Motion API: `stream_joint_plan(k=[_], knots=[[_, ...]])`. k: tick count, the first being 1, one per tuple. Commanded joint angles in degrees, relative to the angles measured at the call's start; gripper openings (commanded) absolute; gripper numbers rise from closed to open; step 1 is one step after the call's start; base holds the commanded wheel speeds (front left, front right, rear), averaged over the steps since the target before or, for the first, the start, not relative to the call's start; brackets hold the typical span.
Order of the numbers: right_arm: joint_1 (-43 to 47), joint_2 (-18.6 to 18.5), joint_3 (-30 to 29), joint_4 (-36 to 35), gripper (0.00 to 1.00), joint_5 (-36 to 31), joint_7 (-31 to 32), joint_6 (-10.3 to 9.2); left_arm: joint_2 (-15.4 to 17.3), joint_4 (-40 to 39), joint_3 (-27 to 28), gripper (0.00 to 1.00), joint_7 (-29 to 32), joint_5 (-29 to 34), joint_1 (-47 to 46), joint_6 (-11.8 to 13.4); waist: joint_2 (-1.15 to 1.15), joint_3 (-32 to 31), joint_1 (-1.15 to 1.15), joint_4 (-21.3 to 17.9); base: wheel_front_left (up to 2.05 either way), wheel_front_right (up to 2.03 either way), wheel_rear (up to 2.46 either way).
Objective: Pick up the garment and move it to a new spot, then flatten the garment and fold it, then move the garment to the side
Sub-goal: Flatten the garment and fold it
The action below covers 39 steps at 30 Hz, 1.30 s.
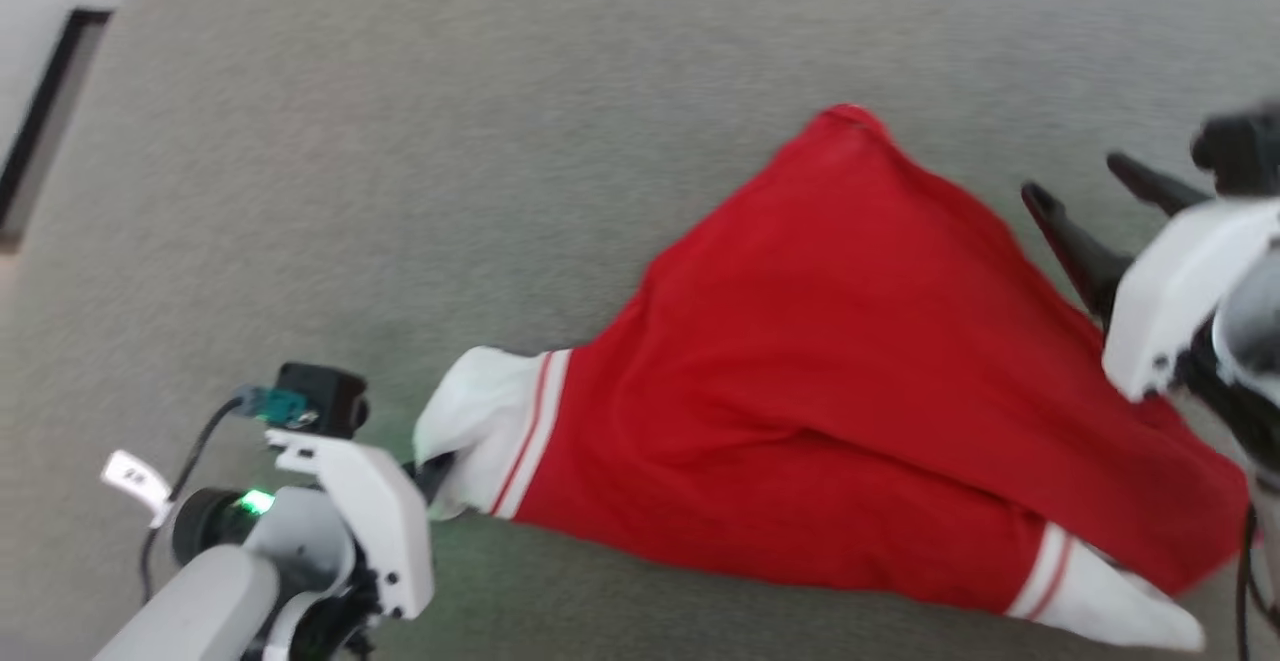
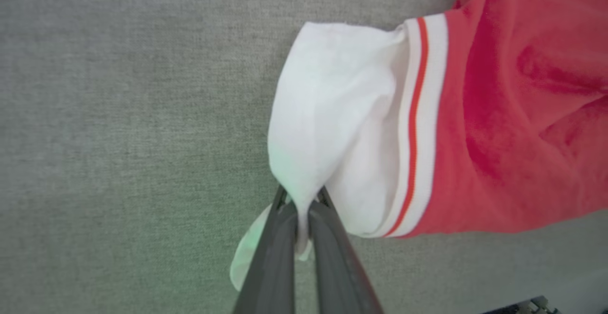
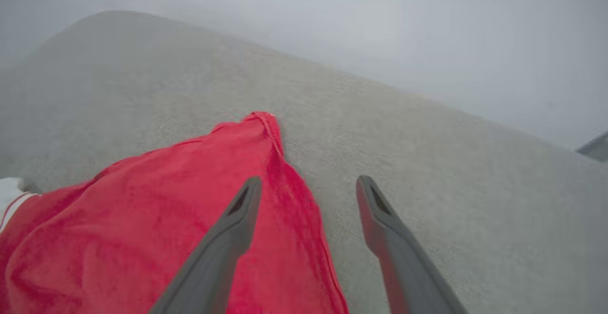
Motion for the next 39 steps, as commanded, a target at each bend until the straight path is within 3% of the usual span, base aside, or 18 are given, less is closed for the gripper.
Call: stream_joint_plan(k=[1, 12, 16, 20, 21, 22, 23, 31, 39], knots=[[-2.5, -0.7, 1.3, 2.9, 1.00, 0.4, -1.0, -0.01, -0.9, 0.5, -0.7, 0.00, 0.1, 0.5, -1.6, -0.8, 0.00, 1.5, 0.00, 3.7, 0.00, 0.00, 0.00], [-18.9, -5.7, 13.6, 26.1, 1.00, 3.1, -0.6, -0.02, -6.7, 5.0, -4.4, 0.00, -0.1, 2.3, -7.9, -4.6, 0.00, 4.8, 0.00, 11.8, 0.00, 0.00, 0.00], [-23.7, -6.1, 19.6, 35.5, 1.00, 6.3, 5.0, -0.02, -7.9, 6.9, -4.9, 0.00, -0.6, 2.4, -9.1, -5.7, 0.00, 5.8, 0.00, 13.4, 0.00, 0.00, 0.00], [-23.1, -6.1, 28.1, 42.3, 1.00, 11.5, 16.4, 0.16, -8.9, 8.6, -5.3, 0.00, -1.2, 2.2, -9.9, -6.5, 0.00, 6.1, 0.00, 14.0, 0.00, 0.00, 0.00], [-22.9, -6.5, 30.5, 43.1, 0.89, 12.1, 19.0, 0.16, -9.0, 9.0, -5.3, 0.00, -1.4, 2.1, -10.0, -6.6, 0.00, 6.2, 0.00, 14.0, 0.00, 0.00, 0.00], [-22.9, -7.1, 32.3, 43.2, 0.36, 13.0, 20.5, 0.19, -9.2, 9.3, -5.4, 0.00, -1.5, 2.0, -10.0, -6.8, 0.00, 6.2, 0.00, 14.0, 0.00, 0.00, 0.00], [-23.3, -7.8, 33.4, 43.4, 0.00, 13.7, 21.5, 0.19, -9.3, 9.7, -5.4, 0.00, -1.6, 2.0, -10.0, -6.9, 0.00, 6.2, 0.00, 14.0, 0.00, 0.00, 0.00], [-30.5, -10.7, 34.6, 40.5, 0.00, 16.5, 14.9, -0.15, -7.1, 10.7, -4.1, 0.00, -0.8, 2.4, -12.7, -6.8, 0.00, 5.1, 0.00, 11.3, 0.00, 0.00, 0.00], [-33.7, -12.8, 33.6, 34.3, 0.00, 19.3, 7.5, -0.13, -0.6, 7.9, -1.2, 0.00, 3.3, 3.4, -19.0, -6.1, 0.00, 2.4, 0.00, 6.3, 0.00, 0.00, 0.00]])
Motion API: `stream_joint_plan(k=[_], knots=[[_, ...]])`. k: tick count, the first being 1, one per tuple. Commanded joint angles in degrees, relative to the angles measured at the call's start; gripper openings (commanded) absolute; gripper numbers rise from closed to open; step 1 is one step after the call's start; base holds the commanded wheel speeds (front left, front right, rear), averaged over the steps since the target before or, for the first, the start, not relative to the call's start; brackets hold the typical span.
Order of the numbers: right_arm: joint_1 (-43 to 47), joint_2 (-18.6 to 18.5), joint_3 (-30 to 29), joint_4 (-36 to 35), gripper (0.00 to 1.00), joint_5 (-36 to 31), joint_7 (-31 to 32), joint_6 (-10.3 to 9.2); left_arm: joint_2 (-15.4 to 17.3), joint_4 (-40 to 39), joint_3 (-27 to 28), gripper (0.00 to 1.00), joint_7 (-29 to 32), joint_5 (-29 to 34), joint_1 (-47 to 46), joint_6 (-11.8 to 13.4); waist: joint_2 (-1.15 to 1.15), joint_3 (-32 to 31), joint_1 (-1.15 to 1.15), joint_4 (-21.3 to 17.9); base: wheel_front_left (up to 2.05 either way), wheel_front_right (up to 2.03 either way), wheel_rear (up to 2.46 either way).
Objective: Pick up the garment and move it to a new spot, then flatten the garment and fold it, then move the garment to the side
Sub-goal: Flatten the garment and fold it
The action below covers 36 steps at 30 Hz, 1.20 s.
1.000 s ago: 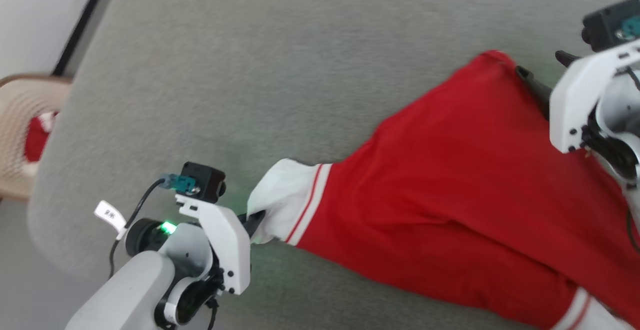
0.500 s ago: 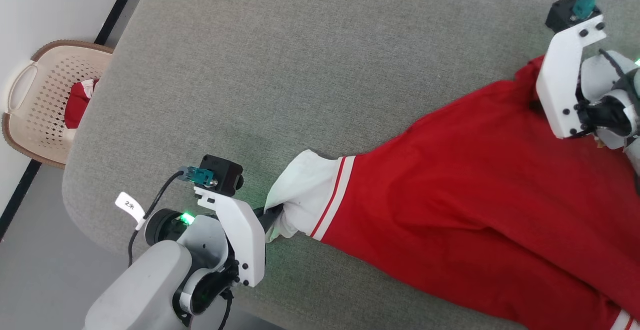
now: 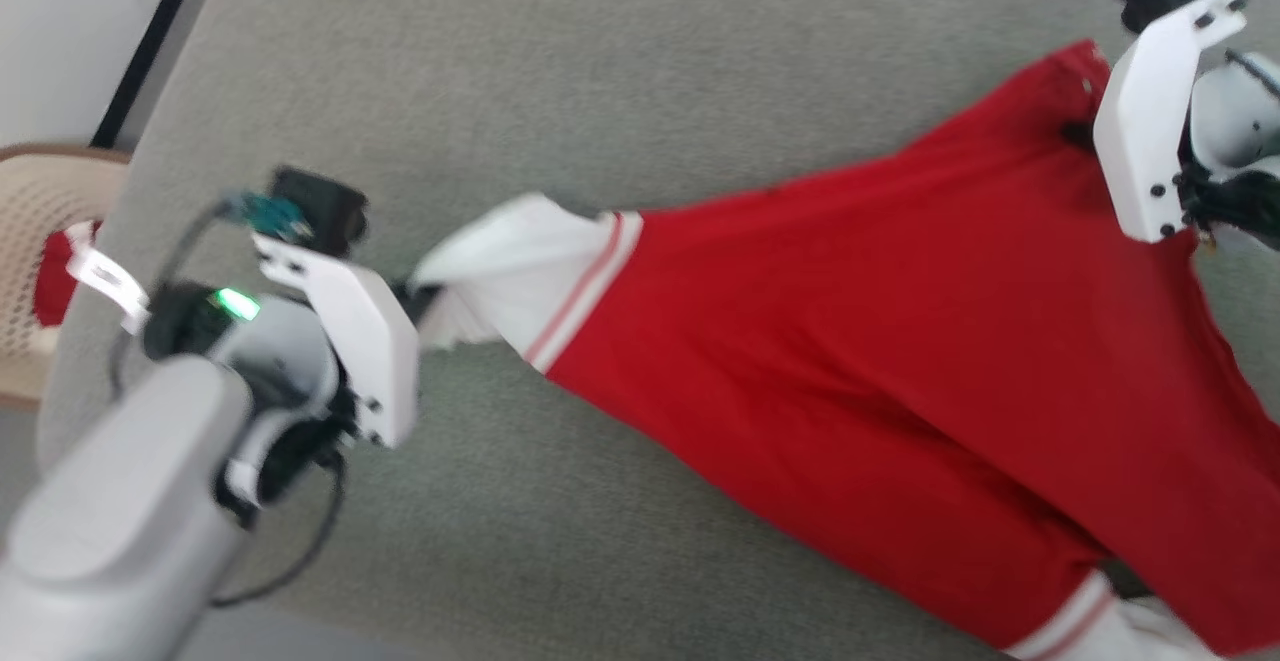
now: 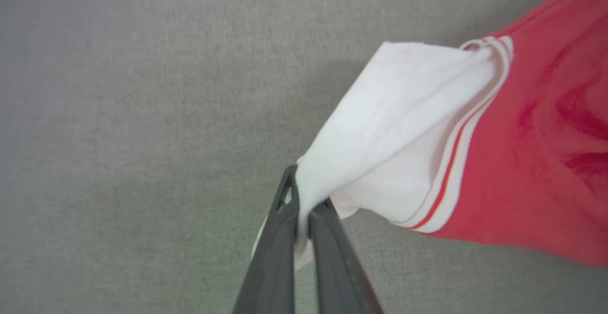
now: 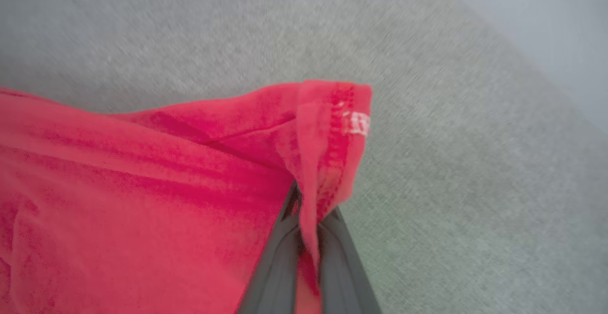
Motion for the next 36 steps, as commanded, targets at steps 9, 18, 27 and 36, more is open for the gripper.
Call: stream_joint_plan(k=[9, 18, 27, 36], knots=[[-0.8, -1.1, -4.1, -5.8, 0.00, 2.0, -5.5, -0.28, 6.9, -2.3, 3.2, 0.00, 7.3, 1.1, -10.5, -0.1, 0.00, -4.5, 0.00, -7.3, 0.00, 0.00, 0.00], [-1.3, -1.0, -8.1, -10.3, 0.00, 0.6, -7.3, -0.28, 8.7, 1.3, 3.1, 0.00, 13.6, 2.4, -21.6, -2.6, 0.00, -8.0, 0.00, -12.4, 0.00, 0.00, 0.00], [-2.4, 1.3, -12.0, -10.7, 0.00, -1.6, -8.4, -0.28, 6.6, 9.3, 2.7, 0.00, 14.0, 3.6, -30.5, -6.1, 0.00, -10.1, 0.00, -15.0, 0.00, 0.00, 0.00], [-8.1, 6.0, -14.0, -6.0, 0.00, -6.7, -12.5, -0.28, 2.8, 19.1, 2.5, 0.00, 6.9, 7.2, -41.3, -8.4, 0.00, -6.5, 0.00, -16.2, 0.00, 0.00, 0.00]])
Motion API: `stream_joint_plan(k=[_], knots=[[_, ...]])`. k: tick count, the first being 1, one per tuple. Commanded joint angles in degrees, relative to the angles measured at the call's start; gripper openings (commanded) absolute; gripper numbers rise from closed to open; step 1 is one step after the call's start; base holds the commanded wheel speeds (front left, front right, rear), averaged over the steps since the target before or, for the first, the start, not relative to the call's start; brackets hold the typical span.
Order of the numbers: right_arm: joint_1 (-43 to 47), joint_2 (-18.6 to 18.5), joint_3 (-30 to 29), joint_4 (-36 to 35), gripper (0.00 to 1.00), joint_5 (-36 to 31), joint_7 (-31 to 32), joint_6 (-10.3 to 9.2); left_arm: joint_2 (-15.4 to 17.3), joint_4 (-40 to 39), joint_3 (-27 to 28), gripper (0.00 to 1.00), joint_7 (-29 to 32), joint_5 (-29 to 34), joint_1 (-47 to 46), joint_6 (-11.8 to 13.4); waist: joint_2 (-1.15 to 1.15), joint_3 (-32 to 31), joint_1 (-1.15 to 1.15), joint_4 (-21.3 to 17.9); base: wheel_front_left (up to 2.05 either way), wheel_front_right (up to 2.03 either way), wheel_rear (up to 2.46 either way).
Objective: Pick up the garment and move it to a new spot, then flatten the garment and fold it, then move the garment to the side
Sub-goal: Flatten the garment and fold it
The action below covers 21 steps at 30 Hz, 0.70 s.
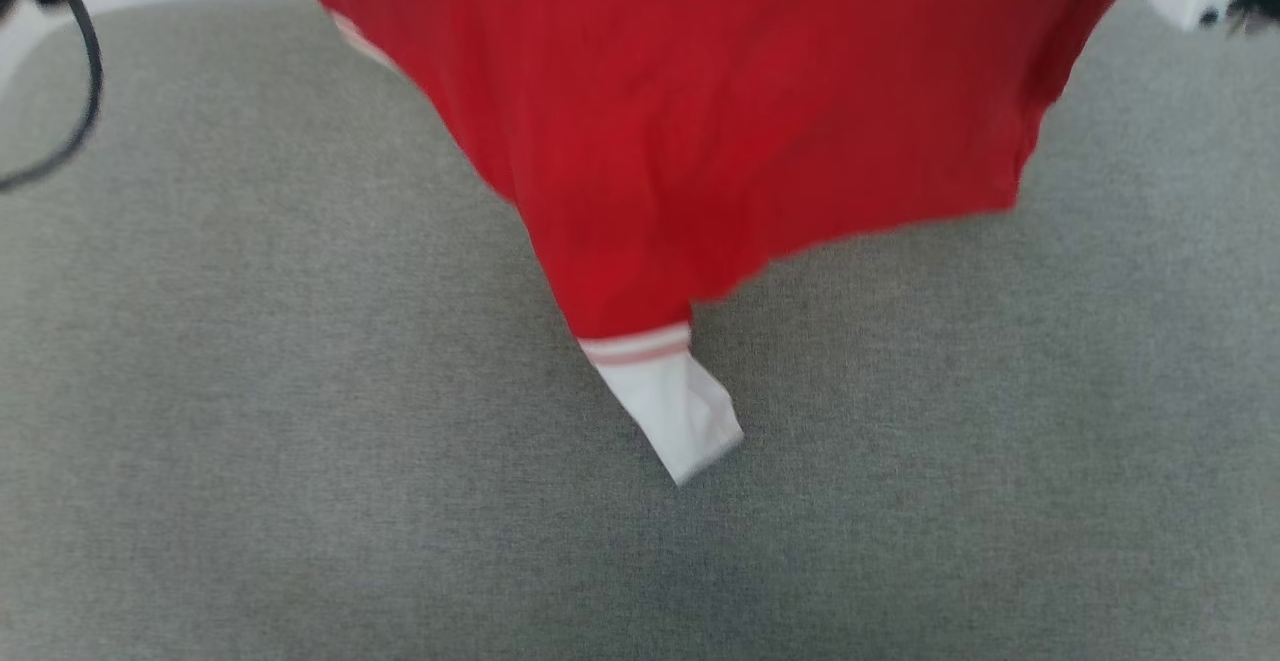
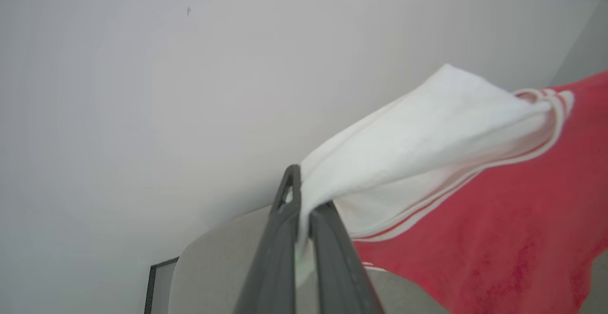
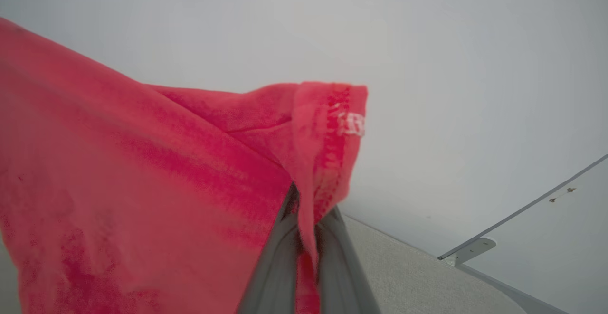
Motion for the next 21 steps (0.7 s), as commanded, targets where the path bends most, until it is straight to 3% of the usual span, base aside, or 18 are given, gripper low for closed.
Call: stream_joint_plan(k=[1, 7, 13, 15, 17, 21], knots=[[-1.8, 0.7, -0.4, 1.6, 0.00, -1.2, -1.2, -0.29, -0.2, 1.4, 0.5, 0.00, -2.0, 1.7, -2.5, 0.0, 0.00, 2.0, 0.00, -0.5, 0.00, 0.00, 0.00], [-10.1, 5.2, -1.7, 10.9, 0.00, -9.9, -11.1, -0.29, -2.4, 8.0, 0.2, 0.00, -13.6, 8.0, -12.8, 0.9, 0.00, 7.3, 0.00, -1.2, 0.00, 0.00, 0.00], [-20.0, 9.6, -8.8, 21.5, 0.00, -27.2, -37.0, -0.29, -5.0, 13.1, -0.1, 0.00, -35.1, 16.5, -23.5, 4.8, 0.00, 11.4, 0.00, -0.4, 0.00, 0.00, 0.00], [-21.1, 10.7, -11.3, 24.7, 0.00, -32.2, -41.9, -0.29, -5.6, 14.3, -0.4, 0.00, -40.7, 18.1, -25.1, 5.7, 0.00, 11.8, 0.00, 0.0, 0.00, 0.00, 0.00], [-21.4, 11.5, -12.2, 26.0, 0.00, -34.1, -43.8, -0.29, -6.0, 15.2, -0.6, 0.00, -42.5, 18.4, -25.3, 5.6, 0.00, 12.0, 0.00, 0.3, 0.00, 0.00, 0.00], [-19.2, 13.9, -13.0, 31.7, 0.00, -38.8, -45.7, -0.29, -7.3, 19.0, -3.2, 0.00, -45.0, 19.0, -22.2, 2.2, 0.00, 11.7, 0.00, 1.2, 0.00, 0.00, 0.00]])
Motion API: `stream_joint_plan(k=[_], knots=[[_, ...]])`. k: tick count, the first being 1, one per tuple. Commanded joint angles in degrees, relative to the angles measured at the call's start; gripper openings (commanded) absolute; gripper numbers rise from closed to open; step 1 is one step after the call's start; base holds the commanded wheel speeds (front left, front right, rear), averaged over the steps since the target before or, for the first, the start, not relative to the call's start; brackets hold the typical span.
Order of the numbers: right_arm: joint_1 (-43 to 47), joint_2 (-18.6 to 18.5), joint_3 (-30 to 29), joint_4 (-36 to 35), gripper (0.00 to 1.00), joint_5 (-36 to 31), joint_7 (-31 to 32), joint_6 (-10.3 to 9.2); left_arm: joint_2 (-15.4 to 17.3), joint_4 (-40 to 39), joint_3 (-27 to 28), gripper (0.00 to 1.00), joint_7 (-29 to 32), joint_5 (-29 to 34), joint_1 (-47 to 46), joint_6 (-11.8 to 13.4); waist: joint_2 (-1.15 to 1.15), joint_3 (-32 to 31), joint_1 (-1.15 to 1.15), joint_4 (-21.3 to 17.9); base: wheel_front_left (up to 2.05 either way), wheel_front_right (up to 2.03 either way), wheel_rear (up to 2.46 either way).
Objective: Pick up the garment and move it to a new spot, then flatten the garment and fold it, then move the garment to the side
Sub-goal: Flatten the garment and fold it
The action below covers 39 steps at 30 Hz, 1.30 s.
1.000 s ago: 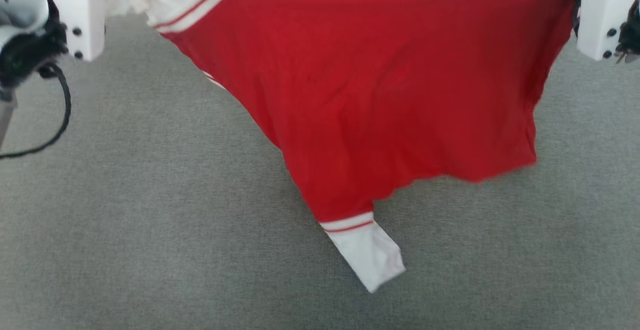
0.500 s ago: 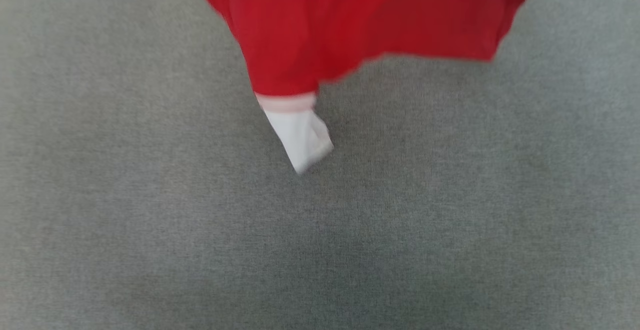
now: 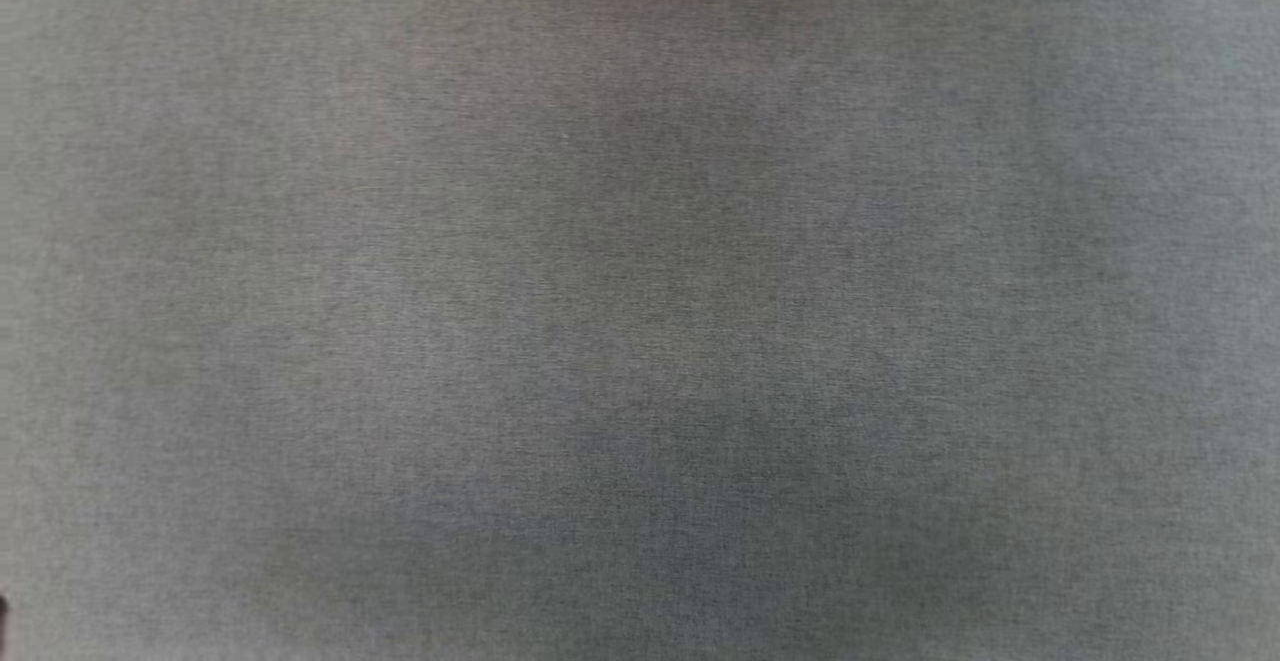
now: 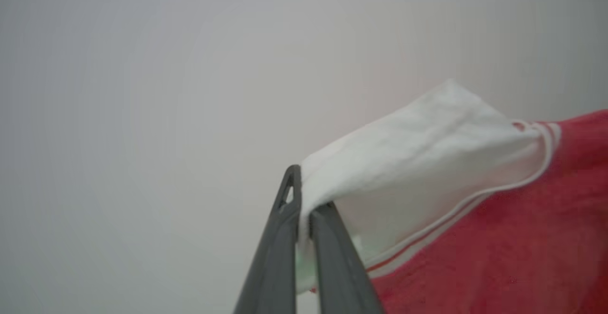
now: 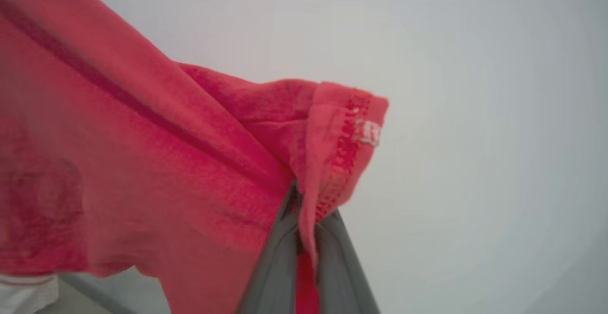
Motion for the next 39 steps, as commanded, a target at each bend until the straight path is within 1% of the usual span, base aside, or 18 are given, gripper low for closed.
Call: stream_joint_plan(k=[1, 2, 5, 7, 9, 12, 14, 17, 18, 20, 24, 28, 30, 32, 35, 39], knots=[[1.6, 0.0, 0.0, 0.9, 0.00, 0.2, 0.3, -0.29, -0.4, 0.5, -0.4, 0.00, 0.0, -0.1, 1.7, -0.3, 0.00, -0.2, 0.00, 0.4, 0.00, 0.00, 0.00], [2.1, 0.2, 0.8, 2.0, 0.00, -0.4, 0.2, -0.29, -0.5, 1.2, -1.4, 0.00, 0.6, 0.0, 3.1, -1.2, 0.00, -0.4, 0.00, 0.5, 0.00, 0.00, 0.00], [5.3, 1.0, 2.7, 5.5, 0.00, 0.8, 1.5, -0.29, -1.0, 3.0, -2.8, 0.00, 2.8, -1.6, 8.2, -2.4, 0.00, -1.1, 0.00, 1.1, 0.00, 0.00, 0.00], [8.0, 1.5, 4.2, 7.9, 0.00, 2.9, 3.1, -0.29, -1.5, 3.2, -4.3, 0.00, 4.8, -2.4, 12.2, -3.2, 0.00, -1.7, 0.00, 1.5, 0.00, 0.00, 0.00], [10.5, 1.9, 5.4, 9.6, 0.00, 6.2, 4.9, -0.29, -1.9, 3.7, -5.6, 0.00, 8.6, -4.3, 17.0, -3.9, 0.00, -2.5, 0.00, 1.9, 0.00, 0.00, 0.00], [14.6, 2.8, 8.2, 10.2, 0.00, 11.7, 8.3, -0.29, -1.7, 2.4, -6.9, 0.00, 13.9, -7.9, 23.3, -4.3, 0.00, -3.7, 0.00, 2.2, 0.00, 0.00, 0.00], [18.0, 2.9, 11.6, 8.9, 0.00, 15.5, 11.2, -0.29, -1.2, 0.5, -7.7, 0.00, 17.3, -10.6, 27.8, -4.5, 0.00, -4.6, 0.00, 2.3, 0.00, 0.00, 0.00], [23.1, 0.9, 16.5, 4.7, 0.00, 21.4, 15.5, -0.29, 0.3, -3.8, -8.7, 0.00, 22.1, -14.4, 34.0, -4.5, 0.00, -5.9, 0.00, 2.5, 0.00, 0.00, 0.00], [25.1, -0.1, 18.5, 2.6, 0.00, 23.5, 16.6, -0.27, 0.9, -5.5, -8.8, 0.00, 23.5, -15.4, 35.9, -4.5, 0.00, -6.4, 0.00, 2.6, 0.00, 0.00, 0.00], [28.7, -3.4, 22.5, -2.8, 0.00, 27.7, 18.9, -0.22, 2.7, -9.2, -8.9, 0.00, 26.6, -17.5, 40.2, -4.4, 0.00, -7.1, 0.00, 2.6, 0.00, 0.00, 0.00], [35.7, -10.6, 28.1, -13.8, 0.00, 35.3, 22.4, -0.19, 5.7, -18.0, -9.0, 0.00, 32.7, -21.2, 48.5, -1.4, 0.00, -8.4, 0.00, 2.8, 0.00, 0.00, 0.00], [41.8, -17.0, 30.4, -22.9, 0.00, 40.8, 25.5, -0.18, 9.3, -28.3, -8.6, 0.00, 37.4, -25.0, 57.0, 3.3, 0.00, -9.4, 0.00, 2.8, 0.00, 0.00, 0.00], [45.0, -19.1, 30.6, -26.3, 0.00, 42.9, 26.5, -0.18, 10.9, -33.5, -8.5, 0.00, 38.7, -26.4, 61.5, 6.0, 0.00, -10.0, 0.00, 2.8, 0.00, 0.00, 0.00], [47.6, -21.2, 30.1, -28.9, 0.00, 43.7, 26.7, -0.18, 12.3, -38.2, -8.6, 0.00, 40.0, -28.0, 66.1, 8.9, 0.00, -10.7, 0.00, 2.8, 0.00, 0.00, 0.00], [52.4, -23.1, 29.9, -32.3, 0.00, 45.5, 28.0, -0.18, 13.8, -44.9, -8.7, 0.00, 41.5, -30.3, 72.1, 13.0, 0.00, -11.6, 0.00, 2.7, 0.00, 0.00, 0.00], [58.1, -26.4, 30.4, -38.0, 0.00, 47.6, 30.1, -0.17, 15.5, -51.6, -9.4, 0.00, 42.4, -32.1, 78.6, 17.1, 0.00, -12.5, 0.00, 2.7, 0.00, 0.00, 0.00]])
